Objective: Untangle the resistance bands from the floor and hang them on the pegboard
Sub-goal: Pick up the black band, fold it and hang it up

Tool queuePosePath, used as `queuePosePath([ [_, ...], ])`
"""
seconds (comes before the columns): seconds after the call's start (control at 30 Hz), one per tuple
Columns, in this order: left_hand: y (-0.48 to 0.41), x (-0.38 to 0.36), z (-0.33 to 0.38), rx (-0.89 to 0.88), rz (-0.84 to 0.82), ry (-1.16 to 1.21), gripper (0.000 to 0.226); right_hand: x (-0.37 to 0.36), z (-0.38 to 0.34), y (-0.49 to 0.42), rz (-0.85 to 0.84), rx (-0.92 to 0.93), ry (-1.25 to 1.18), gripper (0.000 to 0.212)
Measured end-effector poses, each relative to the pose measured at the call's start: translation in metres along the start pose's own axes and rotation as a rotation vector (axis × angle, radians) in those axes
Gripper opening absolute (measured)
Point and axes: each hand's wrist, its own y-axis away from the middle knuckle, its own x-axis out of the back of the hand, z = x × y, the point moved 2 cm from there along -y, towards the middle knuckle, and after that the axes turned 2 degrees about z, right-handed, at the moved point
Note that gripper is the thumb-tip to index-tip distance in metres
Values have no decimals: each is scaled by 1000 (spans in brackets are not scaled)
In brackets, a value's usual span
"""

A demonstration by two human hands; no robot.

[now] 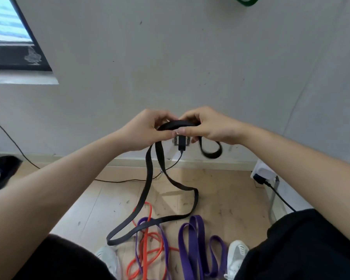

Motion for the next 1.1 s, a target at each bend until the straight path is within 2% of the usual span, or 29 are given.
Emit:
queuePosePath([
  [0.17,-2,-4,-13,51,15,-28,24,7,-5,-2,40,8,72,18],
  [0.23,-4,-10,-16,35,-2,-44,17,10,-8,-2,69,32,78,15],
  [0.3,-5,-13,-18,20,-18,-45,9,13,-10,-1,132,50,31,15],
  [0.5,-9,-9,-30,81,63,61,11,31,-5,-3,365,112,-132,7],
  [0.7,-6,-7,-31,146,86,101,8,49,6,-3,566,101,-372,15],
  [0.8,-3,-6,-31,186,81,163,8,56,24,0,512,38,-331,20],
  [0.93,-1,-2,-30,198,143,241,12,59,44,9,373,-59,-284,13],
  [1.1,-1,4,-15,176,236,321,14,51,55,15,98,-172,63,20],
])
